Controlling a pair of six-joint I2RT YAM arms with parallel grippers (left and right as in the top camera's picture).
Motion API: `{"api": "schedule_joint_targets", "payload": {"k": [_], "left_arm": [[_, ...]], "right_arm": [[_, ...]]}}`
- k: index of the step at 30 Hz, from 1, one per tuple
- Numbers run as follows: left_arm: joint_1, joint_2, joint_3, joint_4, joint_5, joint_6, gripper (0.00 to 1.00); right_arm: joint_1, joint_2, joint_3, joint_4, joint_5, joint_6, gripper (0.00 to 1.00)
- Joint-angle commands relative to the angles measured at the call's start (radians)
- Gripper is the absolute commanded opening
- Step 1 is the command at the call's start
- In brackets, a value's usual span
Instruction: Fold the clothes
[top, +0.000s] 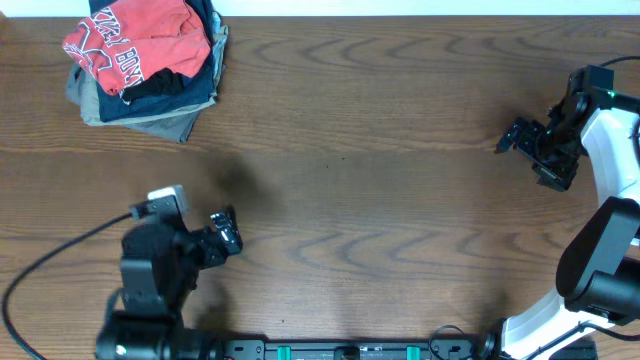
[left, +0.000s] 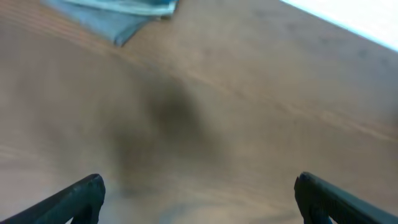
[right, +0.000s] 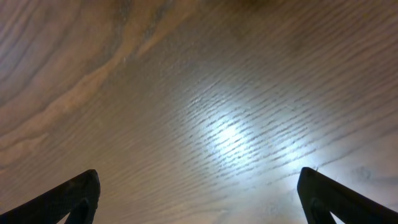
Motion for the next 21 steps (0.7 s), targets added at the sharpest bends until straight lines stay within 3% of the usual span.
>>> {"api": "schedule_joint_targets", "payload": {"k": [1,4,11,21], "left_arm": [[0.017,-0.137,-0.161,0.147,-0.011,0.076,0.98],[0.06,-0.258,-0.293,0.288,-0.011,0.076,0.98],[0.111,-0.443,-0.463,0.444,-0.01,0.076,0.98],[0.163,-0.496,-0.599,0.689,-0.01,0.076,0.98]], "right_arm": [[0.002,-0.01,0.013,-0.002,0.003,-0.015,0.99],[0.002,-0.01,0.013,-0.002,0.003,-0.015,0.99],[0.002,-0.01,0.013,-0.002,0.003,-0.015,0.99],[0.002,-0.01,0.013,-0.002,0.003,-0.015,0.99]]}}
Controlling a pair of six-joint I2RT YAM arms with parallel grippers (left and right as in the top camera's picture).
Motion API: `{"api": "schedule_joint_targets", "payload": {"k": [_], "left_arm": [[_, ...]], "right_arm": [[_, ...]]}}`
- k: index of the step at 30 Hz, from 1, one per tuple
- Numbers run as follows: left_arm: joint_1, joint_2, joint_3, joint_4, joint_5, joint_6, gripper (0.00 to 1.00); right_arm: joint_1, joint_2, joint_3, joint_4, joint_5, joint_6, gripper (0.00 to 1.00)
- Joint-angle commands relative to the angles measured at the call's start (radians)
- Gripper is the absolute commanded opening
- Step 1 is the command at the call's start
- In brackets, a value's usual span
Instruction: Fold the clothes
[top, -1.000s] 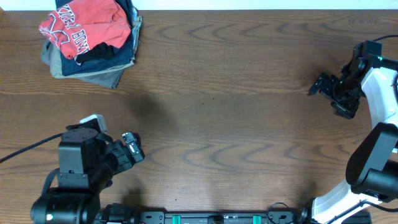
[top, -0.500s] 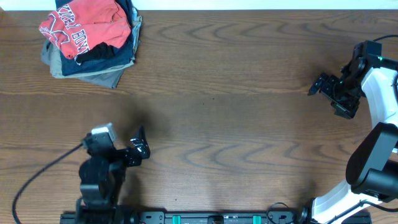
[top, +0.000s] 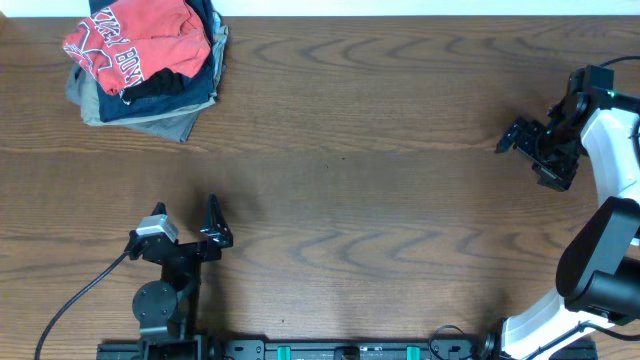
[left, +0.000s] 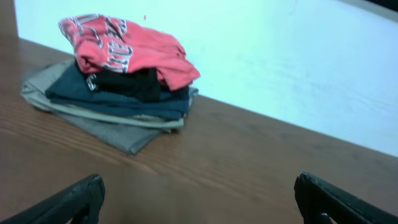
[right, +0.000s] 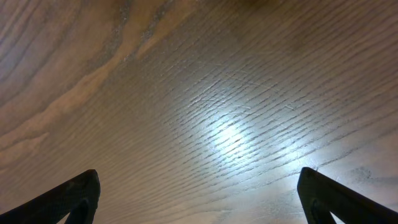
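A stack of folded clothes (top: 145, 62) lies at the table's far left corner: grey at the bottom, dark blue above it, and a red printed shirt (top: 135, 42) on top. The left wrist view shows the same stack (left: 118, 81) from the side, against the white wall. My left gripper (top: 185, 215) is open and empty near the front edge, well short of the stack. Its fingertips show at the lower corners of its wrist view (left: 199, 202). My right gripper (top: 527, 152) is open and empty at the far right, low over bare wood (right: 199, 199).
The brown wooden table (top: 380, 200) stretches between the two arms. A black cable (top: 70, 285) runs from the left arm to the front left edge. A white wall (left: 298, 62) stands behind the table's far edge.
My left arm has drawn back toward the front edge. Its camera, which looked down at the table, now looks level at the stack. The right arm has not moved.
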Motion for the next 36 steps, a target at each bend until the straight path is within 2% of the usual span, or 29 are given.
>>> {"api": "schedule_joint_targets", "payload": {"k": [1,7,10,12,36], "left_arm": [[0.019,-0.01,-0.034,0.028,-0.01,0.015,0.98],[0.023,-0.01,-0.034,0.017,-0.017,0.093,0.98],[0.023,-0.01,-0.034,-0.044,-0.019,0.124,0.98],[0.023,-0.01,-0.034,-0.079,-0.019,0.127,0.98],[0.023,-0.007,-0.033,-0.076,-0.019,0.126,0.98]], "right_arm": [[0.002,-0.01,0.013,0.0,0.003,-0.015,0.99],[0.002,-0.01,0.013,0.0,0.003,-0.015,0.99],[0.002,-0.01,0.013,0.0,0.003,-0.015,0.99],[0.002,-0.01,0.013,0.0,0.003,-0.015,0.99],[0.002,-0.01,0.013,-0.001,0.003,-0.015,0.99]]}}
